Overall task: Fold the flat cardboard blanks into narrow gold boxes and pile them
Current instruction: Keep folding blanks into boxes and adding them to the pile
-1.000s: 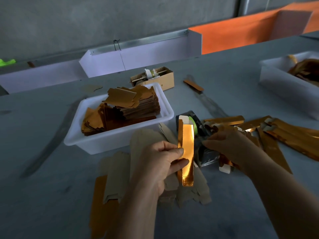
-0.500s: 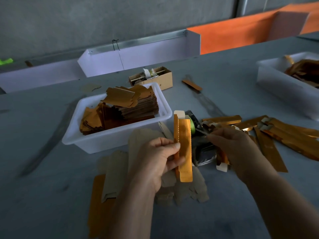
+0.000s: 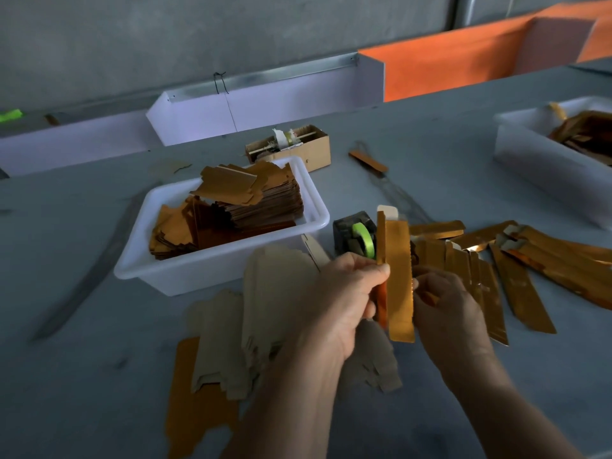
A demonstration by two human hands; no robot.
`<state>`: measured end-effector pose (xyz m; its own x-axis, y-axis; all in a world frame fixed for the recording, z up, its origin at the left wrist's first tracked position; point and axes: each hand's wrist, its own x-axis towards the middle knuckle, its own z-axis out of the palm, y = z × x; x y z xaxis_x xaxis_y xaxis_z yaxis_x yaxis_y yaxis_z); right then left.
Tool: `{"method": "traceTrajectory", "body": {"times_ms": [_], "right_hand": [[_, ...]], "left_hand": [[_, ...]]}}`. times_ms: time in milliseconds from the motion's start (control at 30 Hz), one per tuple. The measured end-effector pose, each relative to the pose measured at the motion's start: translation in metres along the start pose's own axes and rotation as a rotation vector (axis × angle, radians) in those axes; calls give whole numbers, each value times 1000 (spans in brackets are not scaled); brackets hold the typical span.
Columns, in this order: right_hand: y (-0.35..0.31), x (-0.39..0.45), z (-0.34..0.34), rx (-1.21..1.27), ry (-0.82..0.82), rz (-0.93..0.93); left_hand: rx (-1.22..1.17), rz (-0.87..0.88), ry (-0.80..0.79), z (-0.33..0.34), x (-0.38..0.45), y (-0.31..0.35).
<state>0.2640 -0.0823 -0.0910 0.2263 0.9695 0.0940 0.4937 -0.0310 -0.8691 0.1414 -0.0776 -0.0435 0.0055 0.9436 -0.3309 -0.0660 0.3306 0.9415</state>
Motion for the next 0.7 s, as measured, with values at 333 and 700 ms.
{"method": "traceTrajectory", "body": {"times_ms": [333,700], "right_hand": [[4,1,0,-172,8,-183],[-22,-6,-53,409,-222,-49]], "left_hand": [[40,-57,48,-2,6,-8],[-139,-143,-12,-3,-8,5]]}}
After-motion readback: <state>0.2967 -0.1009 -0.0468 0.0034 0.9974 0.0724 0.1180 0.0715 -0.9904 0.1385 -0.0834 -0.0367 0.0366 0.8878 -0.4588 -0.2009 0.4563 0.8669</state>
